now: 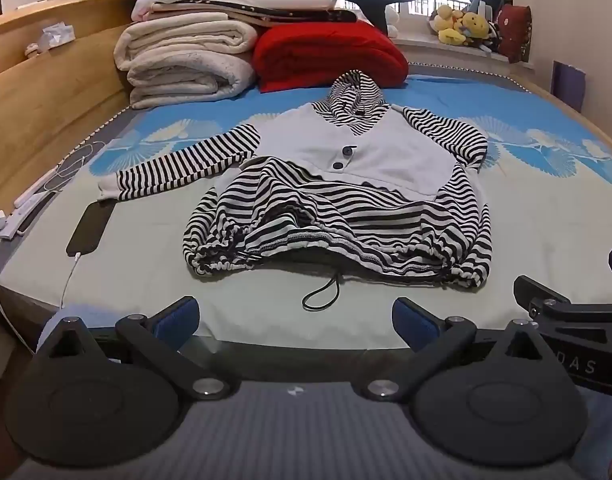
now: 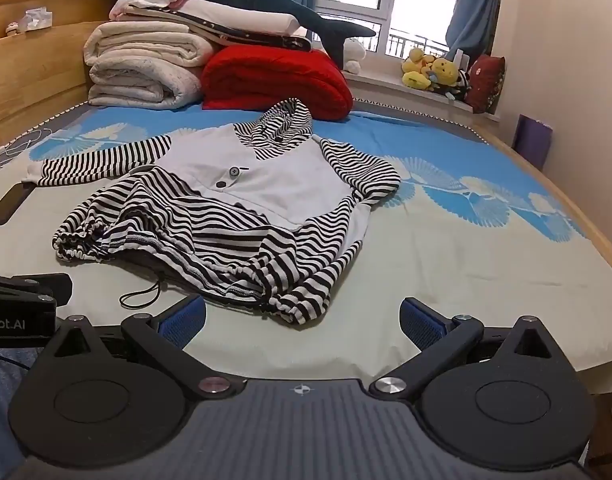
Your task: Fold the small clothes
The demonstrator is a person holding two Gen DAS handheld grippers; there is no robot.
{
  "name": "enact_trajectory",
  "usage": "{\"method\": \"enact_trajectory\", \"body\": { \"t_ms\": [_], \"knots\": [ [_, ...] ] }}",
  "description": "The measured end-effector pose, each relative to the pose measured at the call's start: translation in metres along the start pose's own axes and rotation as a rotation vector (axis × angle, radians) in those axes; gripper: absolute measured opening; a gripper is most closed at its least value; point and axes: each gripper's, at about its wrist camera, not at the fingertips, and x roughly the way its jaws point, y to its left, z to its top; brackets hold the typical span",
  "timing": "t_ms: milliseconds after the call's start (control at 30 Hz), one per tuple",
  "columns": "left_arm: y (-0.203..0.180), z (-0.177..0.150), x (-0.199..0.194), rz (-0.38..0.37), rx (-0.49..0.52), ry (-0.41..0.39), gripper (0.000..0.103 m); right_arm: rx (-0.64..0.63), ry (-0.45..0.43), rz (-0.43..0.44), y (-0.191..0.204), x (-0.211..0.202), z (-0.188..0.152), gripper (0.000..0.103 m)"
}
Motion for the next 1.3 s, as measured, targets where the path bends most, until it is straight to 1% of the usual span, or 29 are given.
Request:
{"method": "enact_trajectory", "body": {
  "t_ms": [267,300,467,533,1300],
  "knots": [
    [0.0018,-0.0021,-0.0041,0.003,-0.003,-0.004,0.103,0.019,0.012,0.001,-0.0011,-0.0002,0.0007,0.102],
    [0.0017,-0.0022,-0.0036,0.003,-0.004,-0.002,0.103,0.012,0.002,0.005,-0.0009,-0.0051,0.0025,0.102],
    [0.0019,-0.0020,-0.0035,0.001,-0.007,-0.003,0.102,0.008,0.002,0.008,0.0012,-0.0069,0.0044,0.102],
    [0.0013,-0.0020,-0.0040,0.002,-0.004,-0.003,0.103,0.009,0.002,0.011,0.0010,-0.0015,0.0017,0.102],
    [0.0032,-0.0023,-0.0054,-0.002,-0.013,-0.013,0.103,0.008,0.004,0.012,0.0012,-0.0009,0.0004,0.102]
  ]
}}
